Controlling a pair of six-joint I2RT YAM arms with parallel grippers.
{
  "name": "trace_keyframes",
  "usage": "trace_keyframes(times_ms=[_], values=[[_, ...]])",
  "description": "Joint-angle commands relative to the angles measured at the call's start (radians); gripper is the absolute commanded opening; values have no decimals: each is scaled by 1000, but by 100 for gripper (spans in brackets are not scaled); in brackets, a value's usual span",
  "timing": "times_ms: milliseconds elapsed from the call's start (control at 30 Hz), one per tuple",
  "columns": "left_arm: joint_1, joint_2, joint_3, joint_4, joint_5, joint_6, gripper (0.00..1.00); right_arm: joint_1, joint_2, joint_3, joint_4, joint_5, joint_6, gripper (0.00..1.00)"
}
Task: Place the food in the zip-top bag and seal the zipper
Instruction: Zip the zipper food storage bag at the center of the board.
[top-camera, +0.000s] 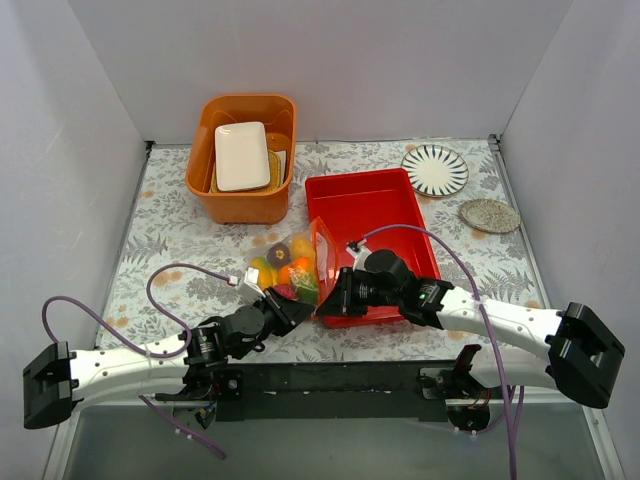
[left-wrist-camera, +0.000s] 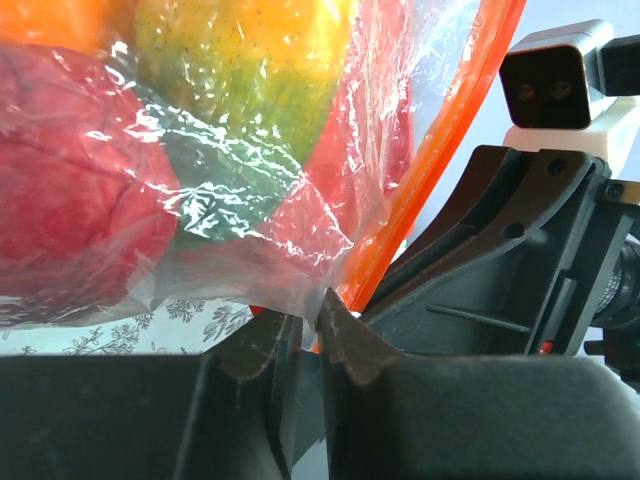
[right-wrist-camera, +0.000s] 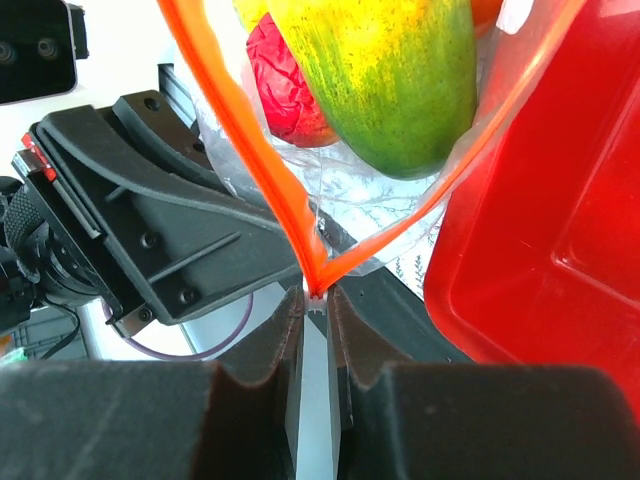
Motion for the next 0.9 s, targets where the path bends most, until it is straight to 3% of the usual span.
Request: trace_keyframes(times_ms=[0, 433, 867], values=[[-2, 11, -17, 25, 2, -311, 2, 4, -23, -15, 66, 21, 19, 14], [-1, 13, -41, 29, 56, -326, 0, 3, -71, -42, 86, 136, 17, 14], [-1, 11, -86, 107, 105, -306, 0, -19, -16, -1, 79, 99, -15, 13]])
